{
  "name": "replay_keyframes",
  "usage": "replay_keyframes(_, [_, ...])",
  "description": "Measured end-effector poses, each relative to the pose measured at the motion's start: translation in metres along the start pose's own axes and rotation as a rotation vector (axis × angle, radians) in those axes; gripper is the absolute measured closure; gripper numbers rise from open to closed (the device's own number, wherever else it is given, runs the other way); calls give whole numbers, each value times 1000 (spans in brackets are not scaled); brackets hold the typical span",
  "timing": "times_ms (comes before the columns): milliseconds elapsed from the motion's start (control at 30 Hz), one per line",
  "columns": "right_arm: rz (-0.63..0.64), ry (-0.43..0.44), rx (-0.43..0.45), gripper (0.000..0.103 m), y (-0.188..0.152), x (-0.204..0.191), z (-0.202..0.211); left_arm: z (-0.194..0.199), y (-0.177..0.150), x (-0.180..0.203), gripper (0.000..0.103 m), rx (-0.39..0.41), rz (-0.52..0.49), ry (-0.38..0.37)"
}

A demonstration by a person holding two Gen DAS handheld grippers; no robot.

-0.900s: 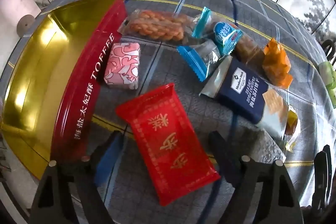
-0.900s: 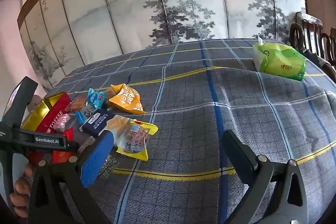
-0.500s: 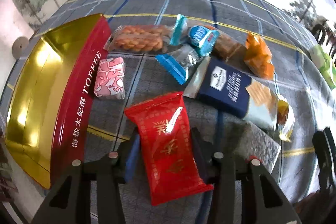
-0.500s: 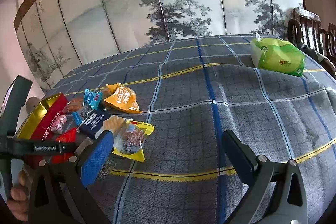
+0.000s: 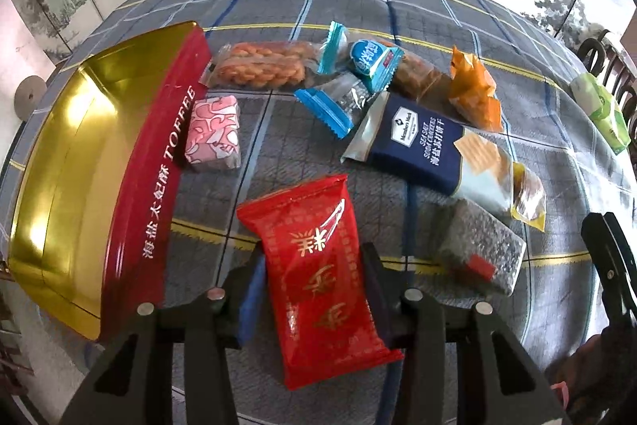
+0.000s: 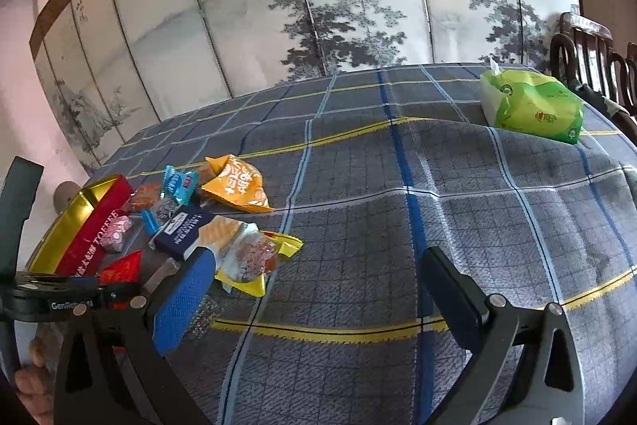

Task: Organize snacks
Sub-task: 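Grasp the red wrapped candy with the left gripper while the right grasps the grey bar, then carry both snacks over the gold tin tray and lower them inside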

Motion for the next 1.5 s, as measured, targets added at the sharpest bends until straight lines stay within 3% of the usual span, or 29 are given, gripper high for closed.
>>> replay_keyframes(200, [61, 137, 38, 1, -4, -11, 13, 10, -5, 4, 57, 28, -43, 61])
replay_keyframes(467, [112, 236, -25, 16, -6, -25, 9, 16, -8, 4, 57, 10, -35, 47])
replay_keyframes(900, [191, 271, -82, 27, -11, -42, 2, 24, -8, 0, 57, 14, -52, 30])
replay_keyframes(1167, [227, 316, -112, 38, -11, -54, 0, 55, -6, -3, 57, 57, -74, -3])
replay_keyframes(1500, [400, 334, -164, 45, -10, -95, -12, 91, 12, -28, 57, 96, -93, 10])
Point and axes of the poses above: each gripper's, at about its wrist camera, not at the fingertips, and z roughly against the way its jaws point, x to its right, y to its top, the point moved 2 cm from there along -z, roughly the way its jaws point
